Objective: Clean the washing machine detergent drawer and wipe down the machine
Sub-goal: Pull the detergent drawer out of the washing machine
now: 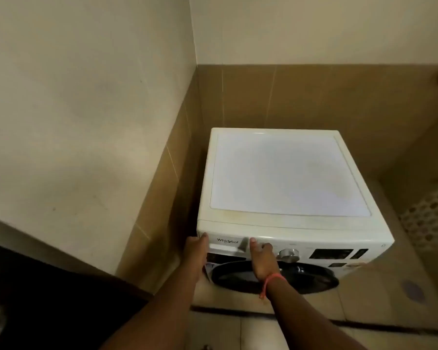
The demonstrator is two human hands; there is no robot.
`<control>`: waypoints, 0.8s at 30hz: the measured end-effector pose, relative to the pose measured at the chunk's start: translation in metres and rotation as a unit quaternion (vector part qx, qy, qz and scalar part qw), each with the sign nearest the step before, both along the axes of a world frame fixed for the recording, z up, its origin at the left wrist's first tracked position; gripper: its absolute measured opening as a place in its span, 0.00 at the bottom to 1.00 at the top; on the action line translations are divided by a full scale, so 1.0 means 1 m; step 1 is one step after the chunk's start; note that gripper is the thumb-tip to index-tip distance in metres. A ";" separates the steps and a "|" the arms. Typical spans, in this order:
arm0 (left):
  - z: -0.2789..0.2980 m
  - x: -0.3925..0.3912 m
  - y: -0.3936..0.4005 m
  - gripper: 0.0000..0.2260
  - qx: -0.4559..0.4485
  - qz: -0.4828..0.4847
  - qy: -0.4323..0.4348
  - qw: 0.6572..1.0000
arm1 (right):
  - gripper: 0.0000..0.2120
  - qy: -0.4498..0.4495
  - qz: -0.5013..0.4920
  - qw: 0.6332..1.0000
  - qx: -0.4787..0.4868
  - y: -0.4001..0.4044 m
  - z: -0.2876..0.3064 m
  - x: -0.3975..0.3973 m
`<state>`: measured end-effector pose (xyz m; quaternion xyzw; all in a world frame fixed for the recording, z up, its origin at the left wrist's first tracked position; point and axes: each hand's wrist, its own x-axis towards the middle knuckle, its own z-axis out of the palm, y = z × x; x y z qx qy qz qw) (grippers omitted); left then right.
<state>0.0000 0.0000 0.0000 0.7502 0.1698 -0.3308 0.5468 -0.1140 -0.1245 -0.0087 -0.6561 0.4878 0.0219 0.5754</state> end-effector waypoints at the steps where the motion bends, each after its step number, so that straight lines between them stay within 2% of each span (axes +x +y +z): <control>1: -0.007 0.001 -0.001 0.17 -0.034 0.034 0.039 0.998 | 0.33 -0.013 -0.040 0.997 0.061 0.005 -0.007 0.006; 3: -0.023 0.005 -0.005 0.21 -0.088 0.069 0.108 0.988 | 0.35 -0.044 -0.105 0.979 0.167 0.013 -0.022 0.017; 6: -0.040 0.009 -0.010 0.28 -0.151 0.115 0.162 0.968 | 0.31 -0.112 -0.203 0.935 0.268 0.024 -0.033 0.032; 10: -0.055 0.015 -0.020 0.30 -0.218 0.161 0.201 0.941 | 0.31 -0.168 -0.295 0.877 0.341 0.030 -0.045 0.052; 13: -0.065 0.017 -0.025 0.27 -0.265 0.182 0.193 0.927 | 0.24 -0.189 -0.330 0.855 0.353 0.027 -0.057 0.062; 16: -0.076 0.016 -0.027 0.25 -0.266 0.173 0.181 0.931 | 0.23 -0.176 -0.336 0.859 0.344 0.027 -0.065 0.064; 21: -0.082 0.013 -0.023 0.34 -0.248 0.154 0.185 0.938 | 0.30 -0.157 -0.316 0.877 0.327 0.027 -0.073 0.059; 24: -0.081 0.014 -0.020 0.35 -0.221 0.158 0.188 0.944 | 0.30 -0.141 -0.297 0.884 0.332 0.027 -0.071 0.053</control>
